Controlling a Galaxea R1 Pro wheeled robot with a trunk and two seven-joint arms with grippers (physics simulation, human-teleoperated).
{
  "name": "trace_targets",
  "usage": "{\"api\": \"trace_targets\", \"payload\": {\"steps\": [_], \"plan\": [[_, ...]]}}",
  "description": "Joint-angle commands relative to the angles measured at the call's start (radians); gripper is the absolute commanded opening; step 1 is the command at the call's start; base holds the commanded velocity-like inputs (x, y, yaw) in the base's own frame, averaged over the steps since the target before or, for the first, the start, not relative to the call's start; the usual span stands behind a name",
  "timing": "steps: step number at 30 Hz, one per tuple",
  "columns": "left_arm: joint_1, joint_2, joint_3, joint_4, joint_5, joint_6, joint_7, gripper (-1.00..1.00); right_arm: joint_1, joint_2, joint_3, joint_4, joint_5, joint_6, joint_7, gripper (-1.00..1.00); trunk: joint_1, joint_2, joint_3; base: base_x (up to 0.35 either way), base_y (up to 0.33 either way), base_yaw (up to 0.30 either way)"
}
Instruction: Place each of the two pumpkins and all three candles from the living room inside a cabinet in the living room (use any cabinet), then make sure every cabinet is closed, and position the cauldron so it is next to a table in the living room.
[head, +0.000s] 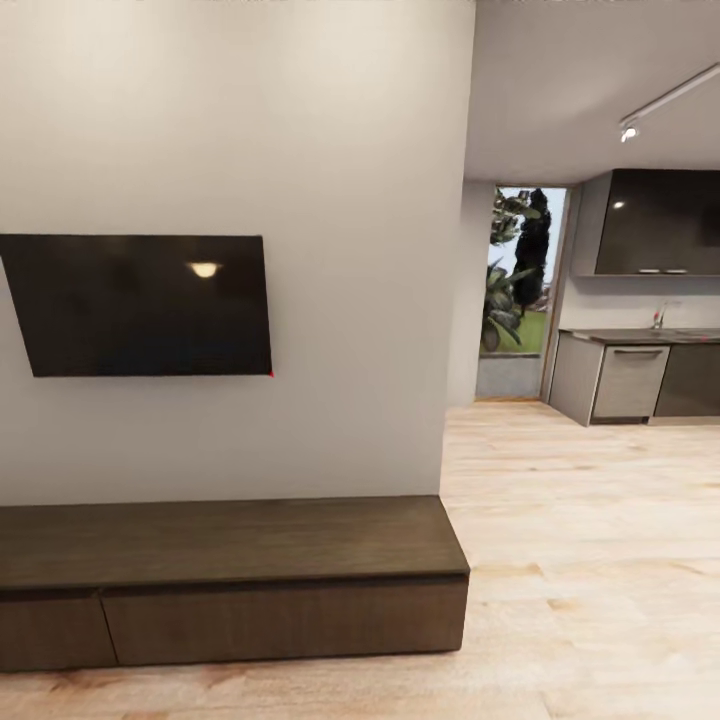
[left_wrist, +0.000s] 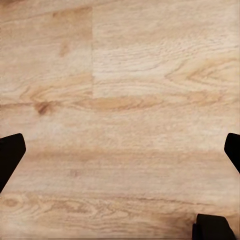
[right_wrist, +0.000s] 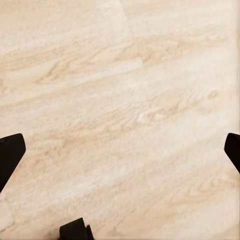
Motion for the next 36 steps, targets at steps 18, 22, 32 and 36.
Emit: {"api": "trace_targets", "payload": {"steps": [18,22,32,36], "plan": [[0.023,0.000,-0.009,-0.001,0.007,-0.022,0.004,1.00,0.000,0.009,0.009,0.002,-0.011,-0.004,-0.002,1.00,-0.069,0.126,0.046,-0.069,0.000,0.000],[0.028,0.001,-0.009,-0.001,0.008,-0.026,0.004,1.00,0.000,0.009,0.009,0.001,-0.011,-0.004,-0.002,1.00,-0.084,0.154,0.052,-0.272,0.000,0.000],[0.032,0.001,-0.009,-0.001,0.008,-0.028,0.004,1.00,0.000,0.007,0.007,0.003,-0.011,-0.003,-0.001,1.00,-0.123,0.224,0.068,-0.074,0.000,-0.047],[0.032,0.000,-0.009,-0.001,0.008,-0.028,0.004,1.00,0.000,0.007,0.007,0.003,-0.011,-0.002,0.000,1.00,-0.138,0.252,0.074,-0.004,0.000,-0.088]]}}
